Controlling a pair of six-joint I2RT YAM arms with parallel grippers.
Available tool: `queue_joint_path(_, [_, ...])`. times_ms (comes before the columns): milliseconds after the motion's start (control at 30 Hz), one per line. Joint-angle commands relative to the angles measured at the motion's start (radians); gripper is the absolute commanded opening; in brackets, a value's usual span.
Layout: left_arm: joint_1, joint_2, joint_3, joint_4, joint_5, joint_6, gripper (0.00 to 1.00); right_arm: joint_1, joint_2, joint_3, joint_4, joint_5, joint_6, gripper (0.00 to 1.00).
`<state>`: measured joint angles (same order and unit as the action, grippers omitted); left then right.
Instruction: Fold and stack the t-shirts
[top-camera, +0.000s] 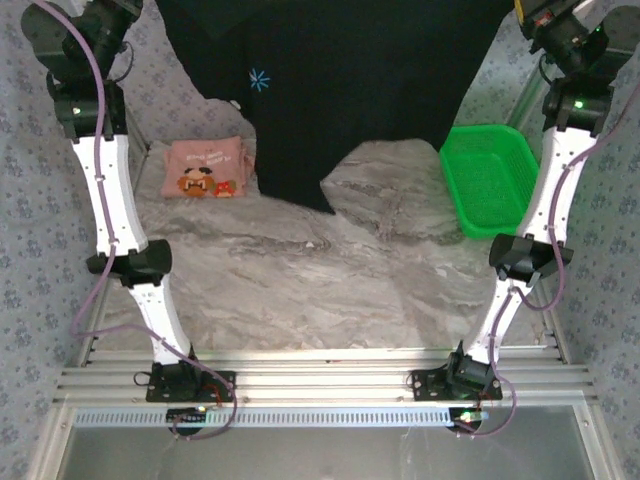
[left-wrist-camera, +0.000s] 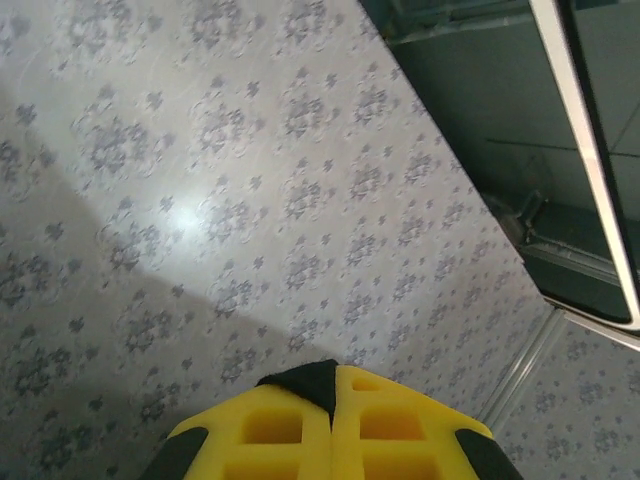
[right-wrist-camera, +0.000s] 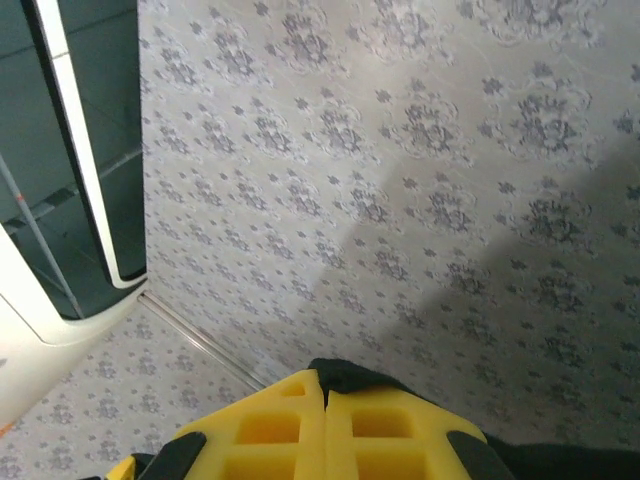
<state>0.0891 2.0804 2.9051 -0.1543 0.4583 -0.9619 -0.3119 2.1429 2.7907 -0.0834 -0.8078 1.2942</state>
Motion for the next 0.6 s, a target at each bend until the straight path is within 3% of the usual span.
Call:
queue_joint_path(0, [0.018,-0.057,0.034,0.104,0.027,0.082,0.0,-0.047,-0.033,-0.033,0.083,0.008,0.005,0.0])
queue_joint_path(67, [0.018,-0.065,0.034,0.034,0.083,0.143,0.0,-0.063,-0.059,-0.1,0.063,-0.022,-0.024,0.0])
queue_joint_path(167, [0.014,-0.082,0.034,-0.237,0.114,0.276,0.0,-0.068,-0.134,-0.258,0.003,-0.099,-0.121,0.0])
queue_joint_path(300, [-0.037,-0.093,0.026,-0.687,0.019,0.503,0.0,-0.05,-0.342,-0.67,-0.183,-0.126,-0.427,0.0])
queue_joint_path(400, [-0.063,-0.125,-0.06,-0.911,-0.078,0.567,0.0,-0.056,-0.504,-1.021,-0.212,-0.11,-0.542,0.0])
queue_joint_path(467, [-0.088,-0.207,-0.262,-0.964,-0.131,0.6,0.0,-0.065,-0.586,-1.222,-0.267,-0.092,-0.618,0.0])
queue_joint_path(567, [-0.1,-0.495,-0.885,-0.743,-0.209,0.563,0.0,-0.082,-0.706,-1.458,-0.351,-0.071,-0.731,0.0])
